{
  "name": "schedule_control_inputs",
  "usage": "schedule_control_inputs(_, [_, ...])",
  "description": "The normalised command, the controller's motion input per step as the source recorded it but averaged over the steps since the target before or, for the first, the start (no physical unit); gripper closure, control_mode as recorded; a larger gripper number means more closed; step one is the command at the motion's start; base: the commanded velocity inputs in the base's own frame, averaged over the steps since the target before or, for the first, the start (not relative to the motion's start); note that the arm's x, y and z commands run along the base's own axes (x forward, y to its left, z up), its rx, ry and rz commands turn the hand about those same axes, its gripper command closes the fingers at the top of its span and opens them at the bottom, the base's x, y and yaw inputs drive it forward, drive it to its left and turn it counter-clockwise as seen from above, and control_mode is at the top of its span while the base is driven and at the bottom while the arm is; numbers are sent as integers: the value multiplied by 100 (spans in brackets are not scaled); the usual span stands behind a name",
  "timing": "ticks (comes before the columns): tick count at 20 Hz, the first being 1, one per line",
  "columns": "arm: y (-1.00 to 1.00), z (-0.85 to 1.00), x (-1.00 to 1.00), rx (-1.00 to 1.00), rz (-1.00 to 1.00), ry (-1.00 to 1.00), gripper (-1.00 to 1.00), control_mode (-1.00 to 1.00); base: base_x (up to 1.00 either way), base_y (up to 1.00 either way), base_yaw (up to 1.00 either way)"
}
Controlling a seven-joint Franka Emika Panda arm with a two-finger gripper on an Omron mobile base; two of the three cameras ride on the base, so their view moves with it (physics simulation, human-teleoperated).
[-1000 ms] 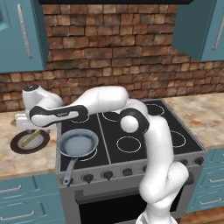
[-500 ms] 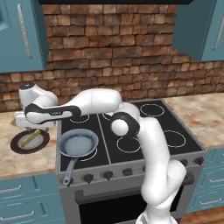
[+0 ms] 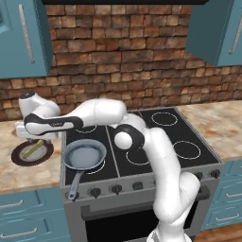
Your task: Pick up the butter stick and place it in the pan. Then turn on the burner for the pan.
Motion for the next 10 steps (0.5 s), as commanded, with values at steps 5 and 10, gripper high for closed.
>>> schedule_control_inputs(5, [15,-10,9,0,-6,1,-100,-100,0,0,0])
schedule_control_inputs(10, [15,-10,16,0,-7,2,-100,-100,0,0,0])
